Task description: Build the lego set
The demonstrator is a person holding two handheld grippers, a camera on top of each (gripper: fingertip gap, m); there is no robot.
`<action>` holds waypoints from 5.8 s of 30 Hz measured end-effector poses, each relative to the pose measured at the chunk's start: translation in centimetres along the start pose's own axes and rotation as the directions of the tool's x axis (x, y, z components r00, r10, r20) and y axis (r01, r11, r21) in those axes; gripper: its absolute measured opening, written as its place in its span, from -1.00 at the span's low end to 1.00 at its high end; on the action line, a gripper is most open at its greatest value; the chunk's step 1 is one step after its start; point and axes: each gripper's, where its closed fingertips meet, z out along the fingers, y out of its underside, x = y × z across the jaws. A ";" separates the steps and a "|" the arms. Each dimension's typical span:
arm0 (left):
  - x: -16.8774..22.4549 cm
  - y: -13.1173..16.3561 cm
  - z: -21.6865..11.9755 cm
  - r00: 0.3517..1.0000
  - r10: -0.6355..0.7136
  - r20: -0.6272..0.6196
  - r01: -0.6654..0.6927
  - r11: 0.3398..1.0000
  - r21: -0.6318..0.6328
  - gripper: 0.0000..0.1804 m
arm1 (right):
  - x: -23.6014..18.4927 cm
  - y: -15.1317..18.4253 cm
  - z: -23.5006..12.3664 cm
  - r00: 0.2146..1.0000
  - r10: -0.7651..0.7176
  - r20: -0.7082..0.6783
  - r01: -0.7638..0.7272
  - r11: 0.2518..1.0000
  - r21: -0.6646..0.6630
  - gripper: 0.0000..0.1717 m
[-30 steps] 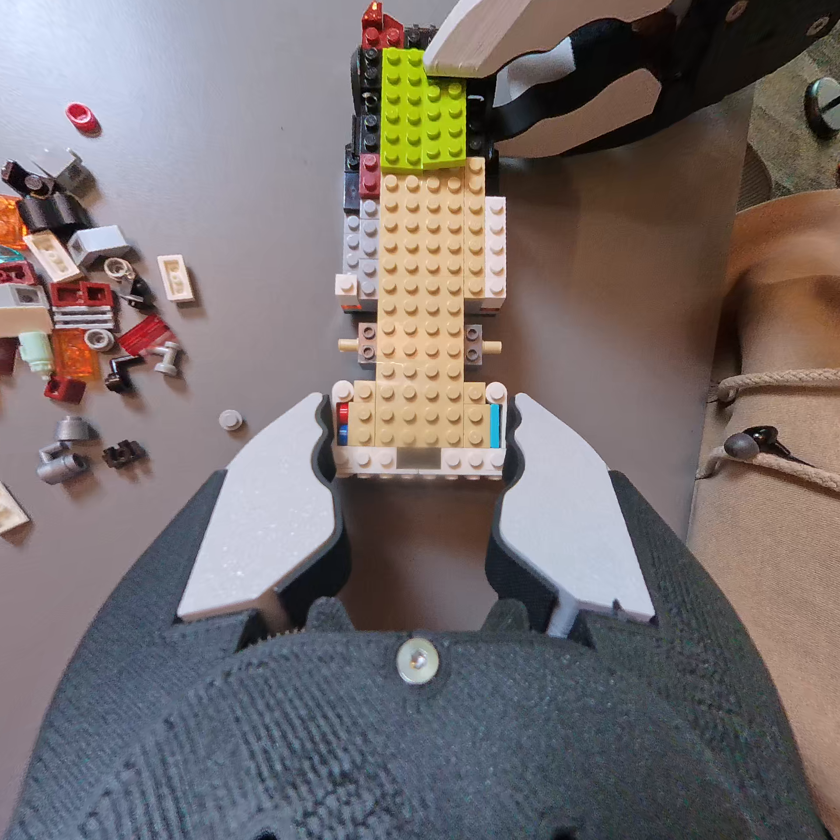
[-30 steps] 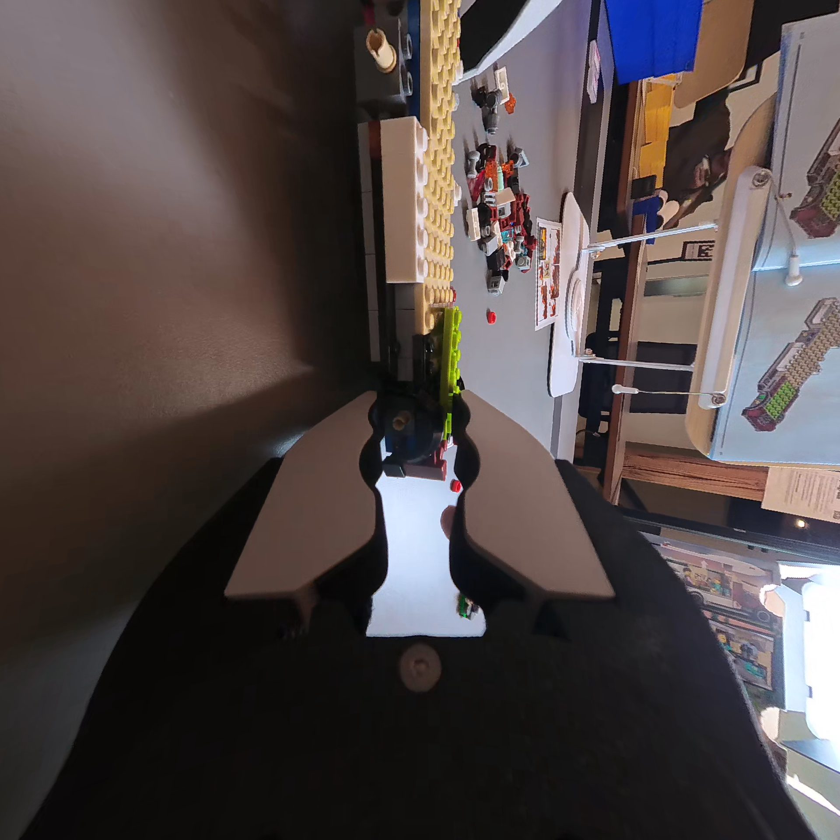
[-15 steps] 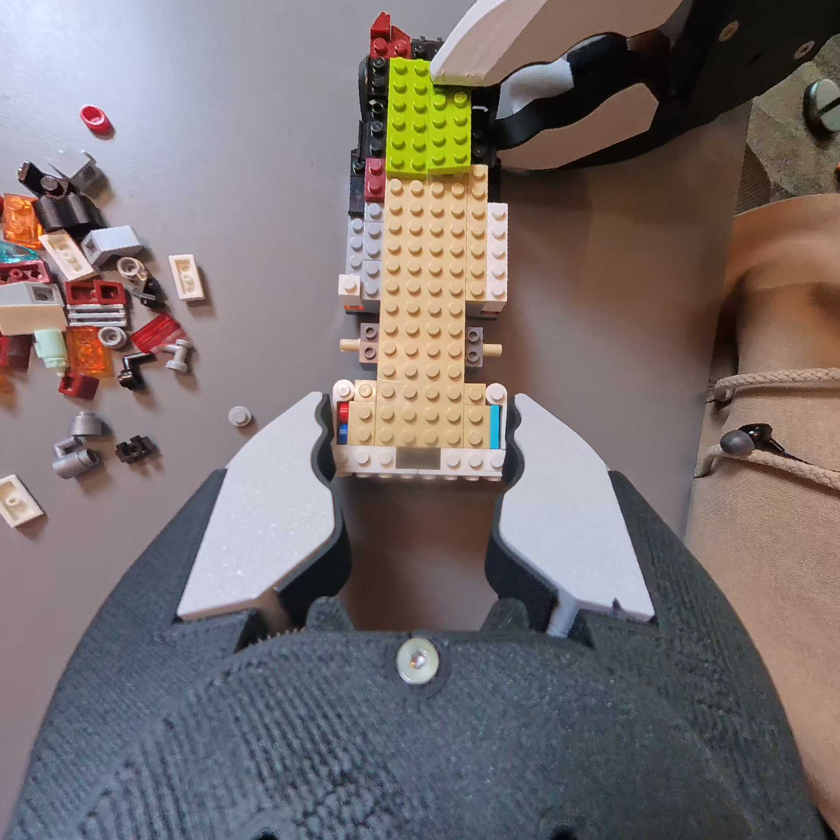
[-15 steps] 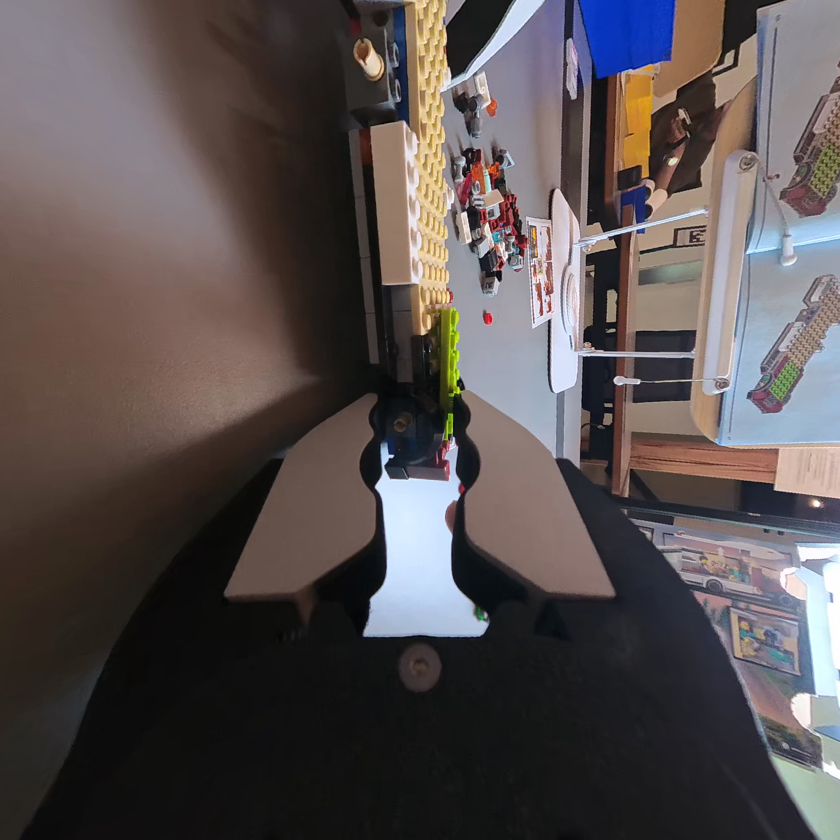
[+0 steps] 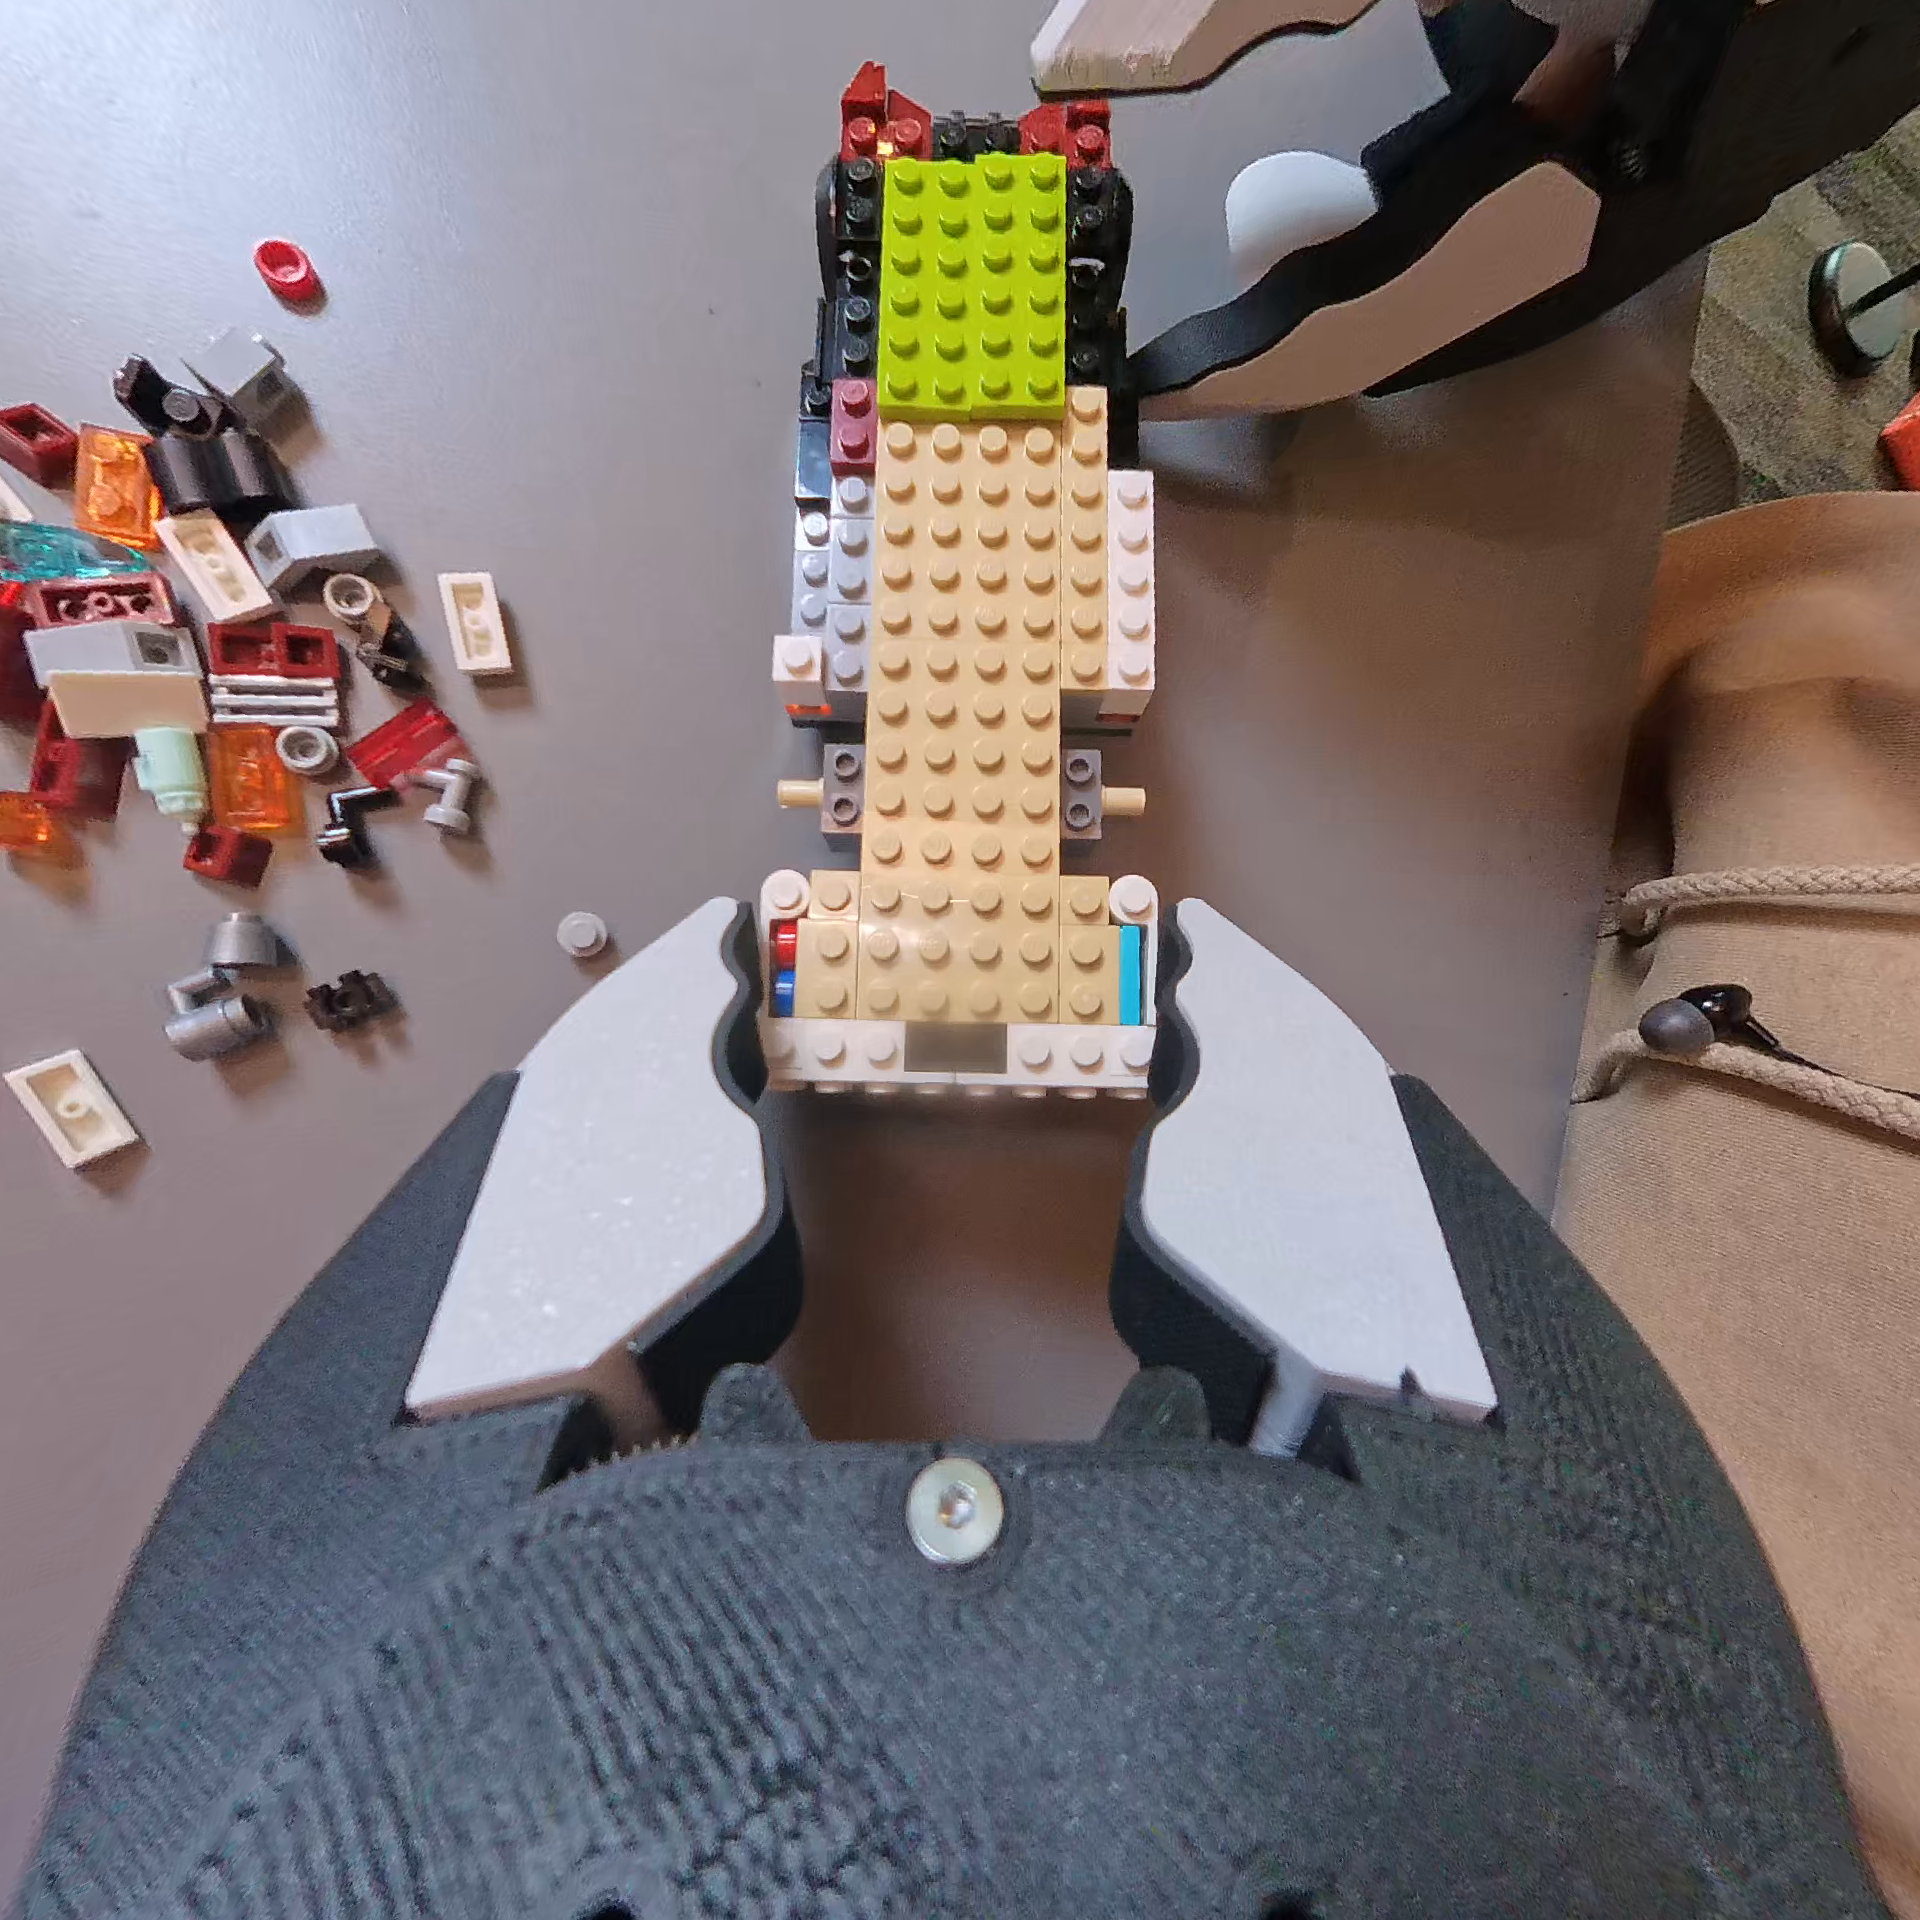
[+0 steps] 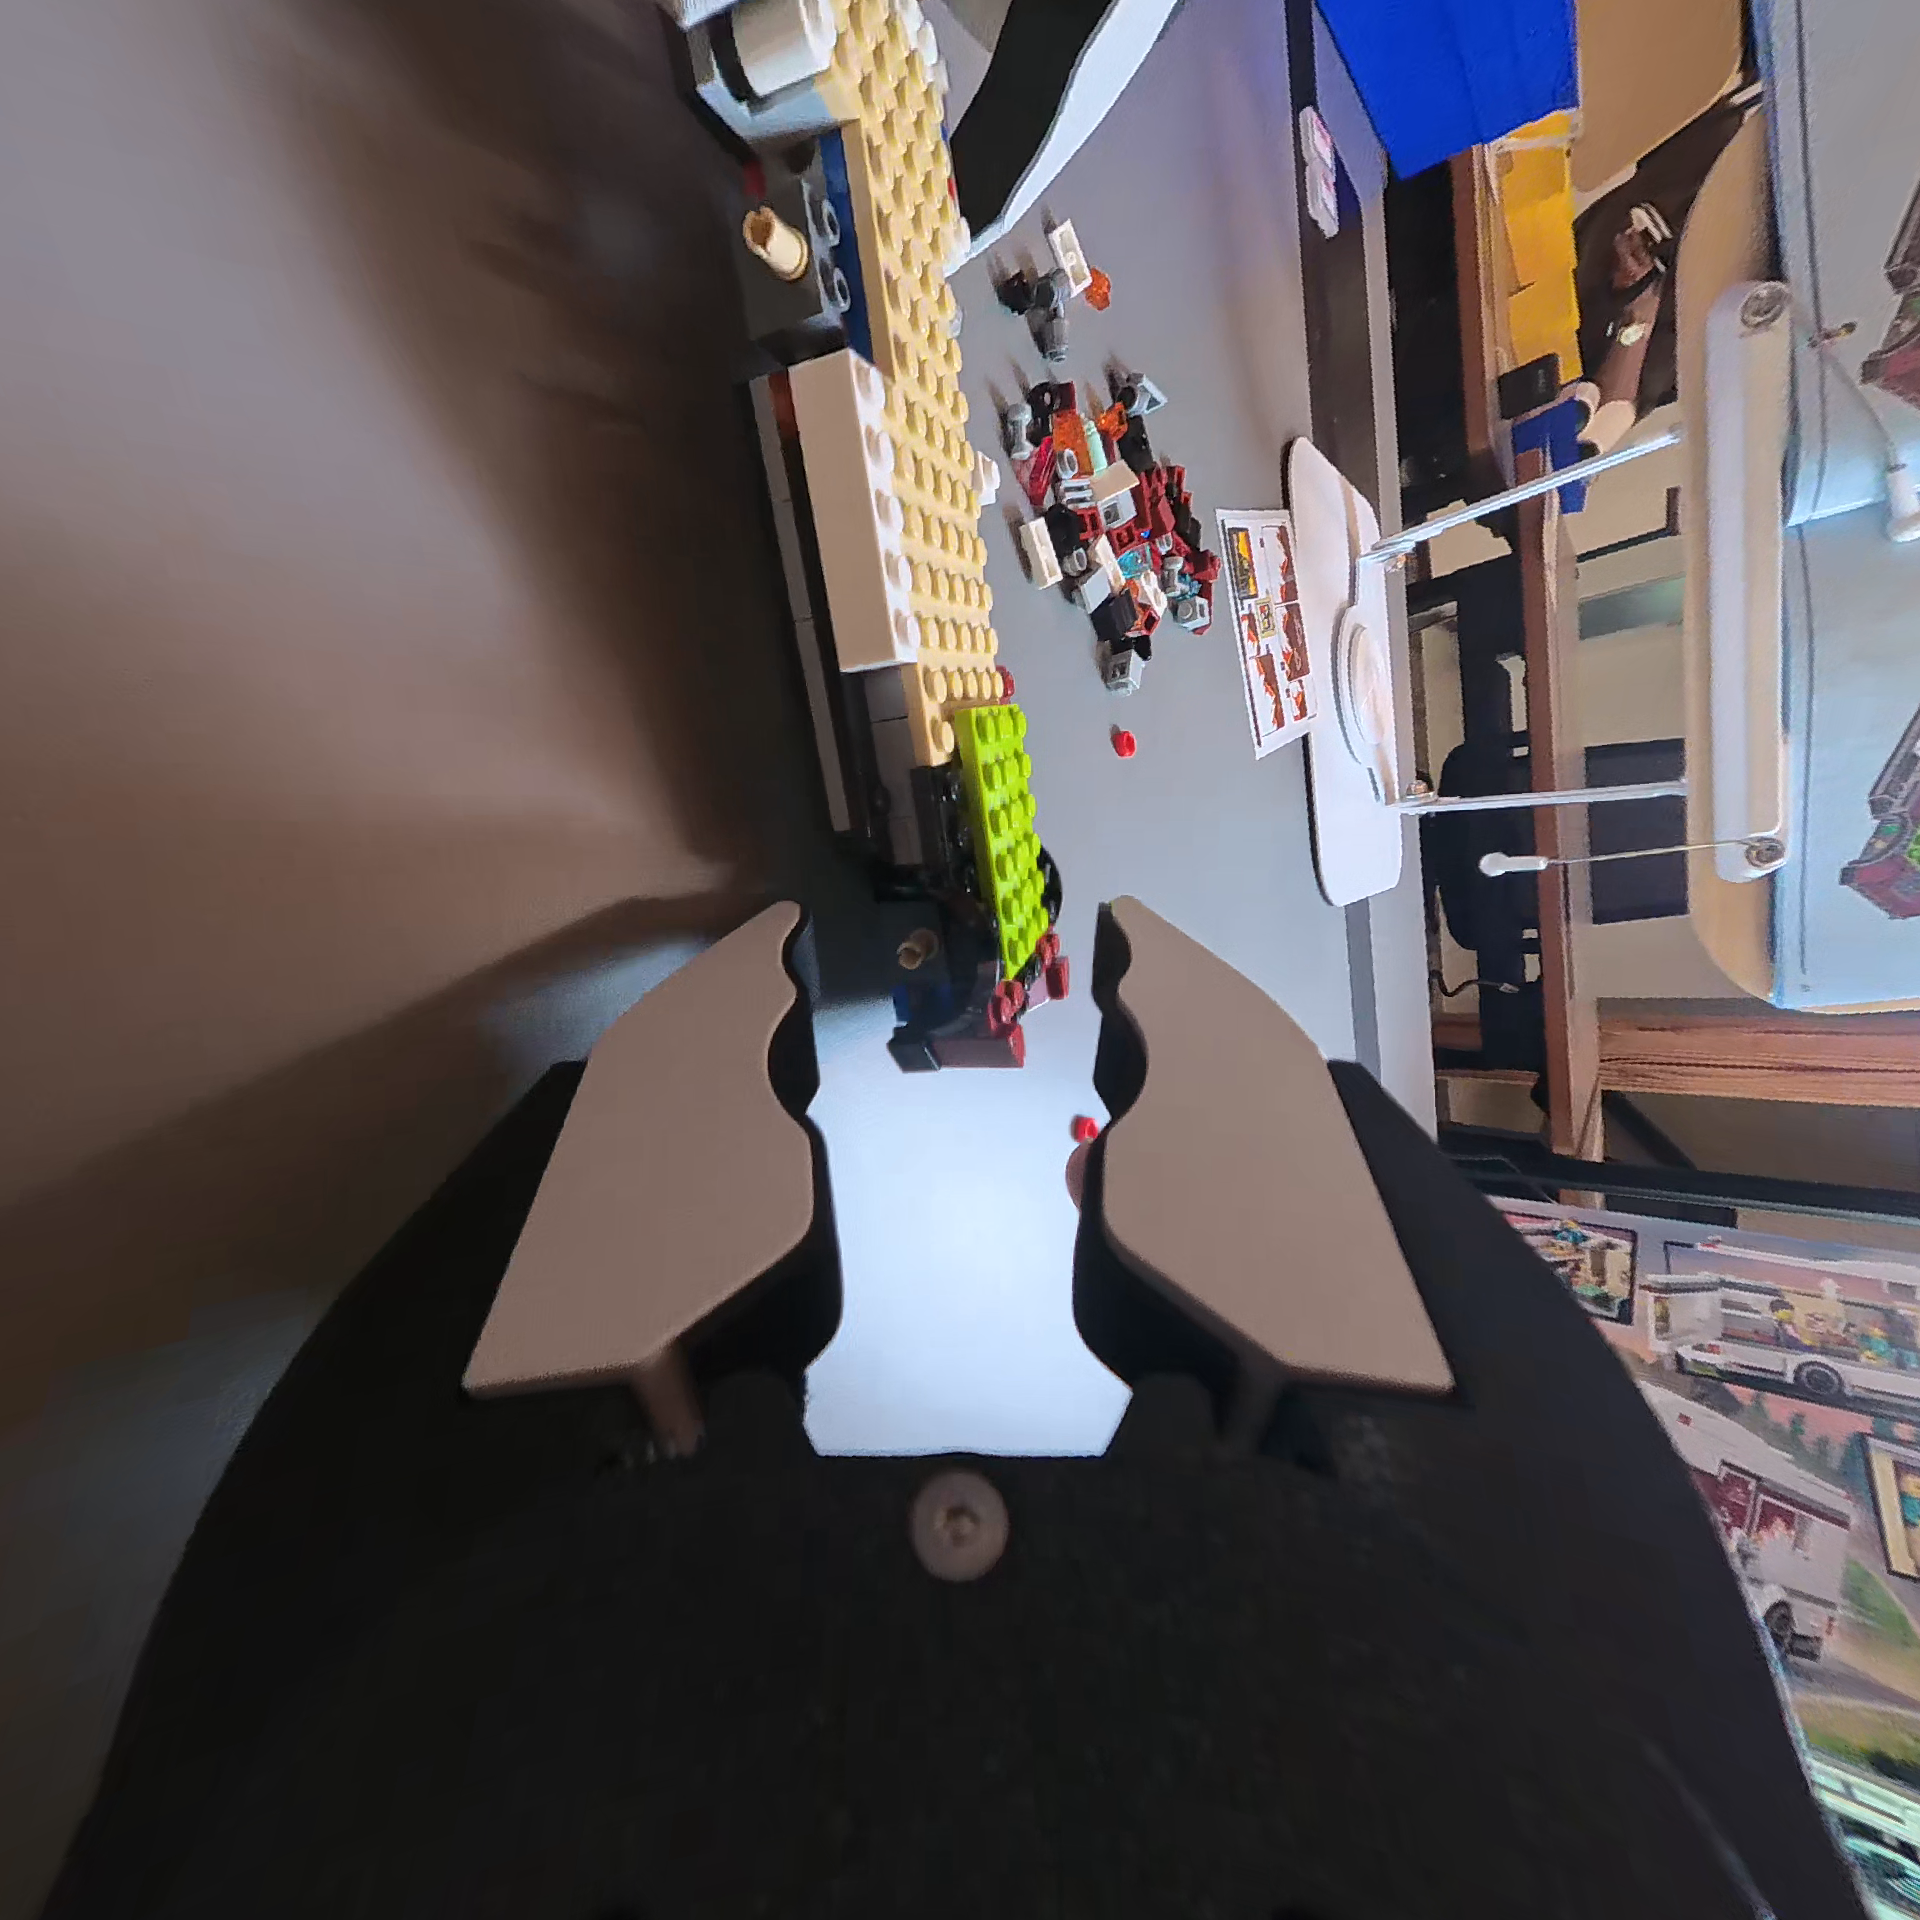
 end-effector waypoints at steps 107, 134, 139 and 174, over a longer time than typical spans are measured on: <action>0.0 1.9 0.6 0.995 0.052 0.083 -0.054 0.998 0.017 -0.02 | 0.0 -1.3 1.8 0.959 -0.248 -0.138 0.238 0.968 -0.083 -0.64; 0.2 2.3 0.0 0.955 0.282 0.094 -0.289 0.955 0.065 -0.10 | -1.9 -1.5 0.1 0.991 -0.008 0.134 0.007 1.000 0.012 -0.45; -0.3 1.6 0.6 0.983 0.161 0.089 -0.171 0.978 0.120 -0.19 | -2.1 -1.7 0.1 0.988 -0.012 0.153 0.012 1.000 0.001 -0.46; -4.3 -0.1 -1.0 0.923 0.156 0.353 -0.237 0.951 0.200 -0.52 | -5.1 -3.4 -4.3 0.635 0.546 0.546 -0.555 0.815 -0.168 -0.37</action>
